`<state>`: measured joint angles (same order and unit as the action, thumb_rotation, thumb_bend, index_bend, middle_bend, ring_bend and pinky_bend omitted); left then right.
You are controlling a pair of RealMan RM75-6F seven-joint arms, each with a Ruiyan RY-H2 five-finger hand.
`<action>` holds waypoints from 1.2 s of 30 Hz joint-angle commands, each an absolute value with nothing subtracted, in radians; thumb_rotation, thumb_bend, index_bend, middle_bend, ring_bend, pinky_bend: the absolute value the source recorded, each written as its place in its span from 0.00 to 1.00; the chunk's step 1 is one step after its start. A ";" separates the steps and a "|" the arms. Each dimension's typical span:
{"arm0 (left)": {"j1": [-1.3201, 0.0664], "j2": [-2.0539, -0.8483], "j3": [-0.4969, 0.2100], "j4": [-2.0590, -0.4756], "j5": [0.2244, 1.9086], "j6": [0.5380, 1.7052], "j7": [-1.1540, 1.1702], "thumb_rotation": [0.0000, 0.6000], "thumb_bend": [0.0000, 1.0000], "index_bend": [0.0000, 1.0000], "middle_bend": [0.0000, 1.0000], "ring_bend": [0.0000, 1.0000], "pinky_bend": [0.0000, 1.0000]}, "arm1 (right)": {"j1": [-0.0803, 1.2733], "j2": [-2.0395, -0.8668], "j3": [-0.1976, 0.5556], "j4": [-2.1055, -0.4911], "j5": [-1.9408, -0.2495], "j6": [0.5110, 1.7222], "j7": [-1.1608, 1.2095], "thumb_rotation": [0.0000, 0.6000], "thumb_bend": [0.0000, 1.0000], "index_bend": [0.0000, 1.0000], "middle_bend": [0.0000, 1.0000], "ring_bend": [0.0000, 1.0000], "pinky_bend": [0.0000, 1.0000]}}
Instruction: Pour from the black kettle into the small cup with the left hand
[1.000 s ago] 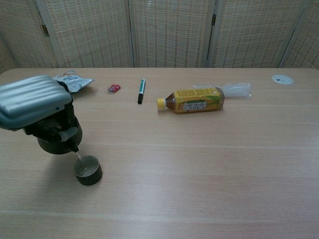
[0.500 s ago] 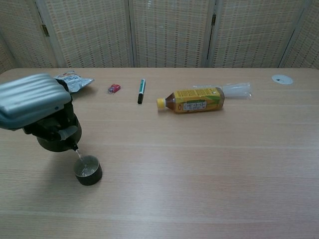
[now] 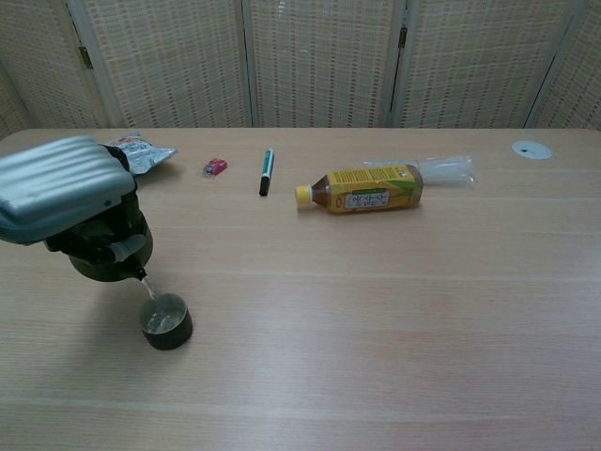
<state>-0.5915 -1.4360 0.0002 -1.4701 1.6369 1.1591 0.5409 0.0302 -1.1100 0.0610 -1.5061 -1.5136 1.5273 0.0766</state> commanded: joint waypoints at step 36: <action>-0.579 -1.439 -0.003 -1.478 1.638 1.164 0.567 0.89 0.53 1.00 1.00 0.94 0.41 | 0.022 -1.107 0.060 -1.509 -1.519 1.540 0.078 1.00 0.31 0.09 0.19 0.27 0.07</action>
<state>-0.5793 -1.4390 -0.0028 -1.4788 1.6374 1.1630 0.5717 0.0222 -1.1073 0.0600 -1.5085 -1.5194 1.5402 0.0782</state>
